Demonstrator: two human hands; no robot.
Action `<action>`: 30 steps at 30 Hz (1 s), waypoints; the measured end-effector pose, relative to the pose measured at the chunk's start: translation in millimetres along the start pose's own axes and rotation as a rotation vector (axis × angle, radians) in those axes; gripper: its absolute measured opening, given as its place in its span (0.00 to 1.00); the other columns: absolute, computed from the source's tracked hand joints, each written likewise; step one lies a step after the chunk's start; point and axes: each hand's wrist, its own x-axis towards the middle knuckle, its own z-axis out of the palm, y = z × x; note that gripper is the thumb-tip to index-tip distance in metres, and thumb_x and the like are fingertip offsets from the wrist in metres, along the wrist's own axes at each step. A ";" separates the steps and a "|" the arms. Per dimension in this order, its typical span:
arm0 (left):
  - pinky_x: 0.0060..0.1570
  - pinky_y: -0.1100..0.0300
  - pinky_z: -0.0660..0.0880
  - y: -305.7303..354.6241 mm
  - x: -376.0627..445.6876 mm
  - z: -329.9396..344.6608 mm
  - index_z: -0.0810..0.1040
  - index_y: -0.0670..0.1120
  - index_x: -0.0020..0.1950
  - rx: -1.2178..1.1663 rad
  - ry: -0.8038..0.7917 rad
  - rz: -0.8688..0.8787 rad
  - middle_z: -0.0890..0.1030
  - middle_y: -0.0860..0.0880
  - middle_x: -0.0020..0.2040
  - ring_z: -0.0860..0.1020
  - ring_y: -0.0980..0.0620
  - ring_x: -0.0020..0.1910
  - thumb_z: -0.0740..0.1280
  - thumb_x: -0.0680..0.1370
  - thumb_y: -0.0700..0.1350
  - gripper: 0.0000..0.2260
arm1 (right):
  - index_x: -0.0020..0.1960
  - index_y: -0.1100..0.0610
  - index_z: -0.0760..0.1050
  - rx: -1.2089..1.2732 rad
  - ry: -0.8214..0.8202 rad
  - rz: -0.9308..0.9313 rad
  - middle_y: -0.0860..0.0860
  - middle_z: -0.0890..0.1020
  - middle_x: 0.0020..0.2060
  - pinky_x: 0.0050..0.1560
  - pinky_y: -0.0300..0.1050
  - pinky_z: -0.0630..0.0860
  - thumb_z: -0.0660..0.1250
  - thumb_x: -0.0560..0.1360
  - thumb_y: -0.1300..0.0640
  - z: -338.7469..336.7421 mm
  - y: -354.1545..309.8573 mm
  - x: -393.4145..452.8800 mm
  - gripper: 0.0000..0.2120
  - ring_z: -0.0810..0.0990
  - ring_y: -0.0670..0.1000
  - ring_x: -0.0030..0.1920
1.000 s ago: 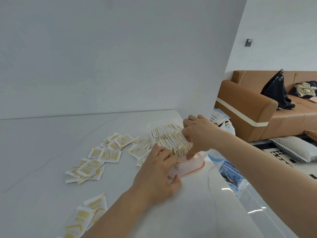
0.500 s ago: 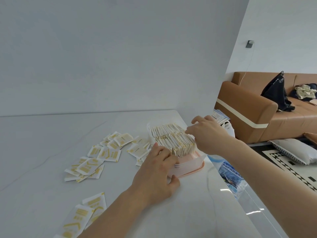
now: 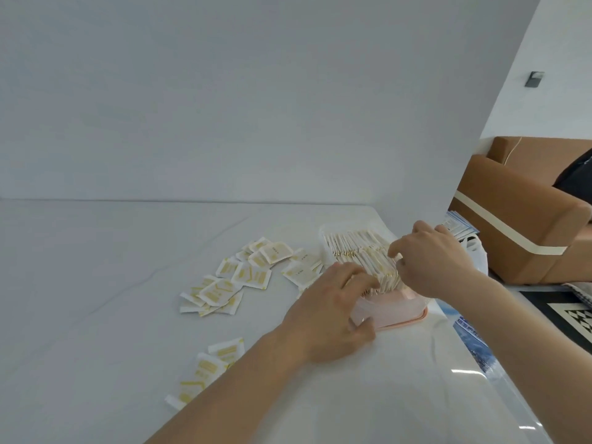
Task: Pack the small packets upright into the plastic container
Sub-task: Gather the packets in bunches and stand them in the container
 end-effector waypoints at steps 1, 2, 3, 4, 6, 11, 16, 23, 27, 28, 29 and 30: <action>0.73 0.57 0.64 -4.3 1.1 -11.2 0.74 0.49 0.69 -0.005 0.061 -0.023 0.73 0.50 0.67 0.69 0.51 0.70 0.66 0.77 0.53 0.21 | 0.61 0.43 0.81 0.073 0.048 0.020 0.46 0.82 0.51 0.53 0.45 0.67 0.60 0.80 0.55 -3.0 0.5 -1.3 0.15 0.73 0.48 0.56; 0.70 0.56 0.66 -12.2 1.8 -23.6 0.74 0.48 0.69 0.022 0.156 -0.055 0.74 0.50 0.67 0.70 0.50 0.69 0.64 0.78 0.54 0.21 | 0.59 0.45 0.82 0.181 0.126 0.053 0.46 0.83 0.50 0.53 0.46 0.67 0.62 0.79 0.56 -5.9 -0.5 -4.3 0.14 0.74 0.49 0.56; 0.68 0.53 0.69 -24.6 1.5 -37.6 0.75 0.48 0.67 0.090 0.257 -0.105 0.75 0.49 0.66 0.72 0.48 0.67 0.61 0.79 0.54 0.20 | 0.55 0.48 0.84 0.312 0.234 0.081 0.44 0.83 0.46 0.52 0.48 0.68 0.64 0.78 0.59 -8.3 -4.4 -8.7 0.13 0.75 0.50 0.53; 0.63 0.50 0.72 -39.6 0.1 -53.0 0.76 0.47 0.66 0.204 0.328 -0.183 0.77 0.49 0.64 0.74 0.46 0.65 0.58 0.79 0.55 0.20 | 0.50 0.50 0.85 0.445 0.357 0.104 0.40 0.81 0.40 0.49 0.48 0.69 0.66 0.76 0.61 -10.8 -11.4 -14.3 0.11 0.76 0.51 0.48; 0.57 0.47 0.75 -71.2 -8.2 -83.9 0.76 0.48 0.66 0.462 0.277 -0.451 0.78 0.48 0.63 0.76 0.43 0.62 0.53 0.80 0.58 0.23 | 0.43 0.52 0.84 0.630 0.562 0.128 0.34 0.72 0.32 0.42 0.44 0.66 0.68 0.74 0.63 -12.9 -35.1 -29.6 0.08 0.75 0.51 0.41; 0.59 0.47 0.71 -119.0 -34.1 -110.0 0.71 0.45 0.73 0.618 -0.175 -1.014 0.73 0.44 0.70 0.74 0.42 0.68 0.51 0.80 0.70 0.35 | 0.38 0.50 0.80 0.775 0.610 0.060 0.41 0.81 0.33 0.34 0.45 0.72 0.67 0.71 0.57 -4.5 -104.9 -54.7 0.06 0.76 0.50 0.40; 0.58 0.49 0.72 -126.5 -28.7 -85.2 0.73 0.46 0.69 0.682 -0.224 -0.995 0.73 0.45 0.66 0.71 0.44 0.68 0.55 0.69 0.82 0.46 | 0.39 0.49 0.79 0.782 0.541 -0.016 0.41 0.81 0.34 0.34 0.43 0.70 0.67 0.70 0.56 6.2 -135.4 -58.4 0.04 0.72 0.48 0.39; 0.52 0.51 0.71 -126.7 -31.5 -79.7 0.73 0.47 0.63 0.665 -0.167 -0.948 0.80 0.47 0.58 0.77 0.45 0.60 0.58 0.69 0.80 0.40 | 0.39 0.48 0.79 0.784 0.563 0.002 0.40 0.81 0.34 0.40 0.46 0.74 0.67 0.70 0.56 18.8 -133.1 -67.0 0.04 0.72 0.47 0.39; 0.53 0.50 0.68 -127.5 -49.3 -70.8 0.72 0.51 0.60 0.636 0.022 -0.834 0.81 0.50 0.47 0.79 0.47 0.52 0.57 0.72 0.78 0.34 | 0.39 0.48 0.80 0.771 0.585 -0.016 0.40 0.80 0.34 0.40 0.48 0.74 0.68 0.70 0.56 20.2 -133.7 -68.5 0.04 0.71 0.47 0.38; 0.53 0.50 0.67 -127.8 -51.8 -69.2 0.73 0.51 0.59 0.644 0.071 -0.778 0.80 0.50 0.45 0.79 0.47 0.50 0.58 0.73 0.77 0.32 | 0.39 0.48 0.80 0.771 0.590 -0.015 0.40 0.80 0.34 0.40 0.48 0.74 0.68 0.70 0.56 20.4 -133.4 -68.4 0.04 0.71 0.46 0.38; 0.53 0.50 0.66 -127.8 -53.7 -68.2 0.74 0.51 0.58 0.657 0.115 -0.716 0.80 0.50 0.43 0.79 0.47 0.49 0.59 0.74 0.76 0.30 | 0.39 0.48 0.80 0.771 0.592 -0.016 0.40 0.80 0.34 0.41 0.47 0.74 0.68 0.70 0.56 20.5 -133.5 -68.3 0.04 0.71 0.46 0.39; 0.53 0.50 0.66 -126.4 -54.2 -67.8 0.76 0.51 0.57 0.665 0.159 -0.652 0.80 0.51 0.41 0.78 0.47 0.47 0.61 0.75 0.74 0.28 | 0.39 0.48 0.80 0.771 0.594 -0.017 0.40 0.81 0.34 0.41 0.47 0.74 0.67 0.70 0.56 20.6 -133.6 -68.1 0.04 0.71 0.46 0.39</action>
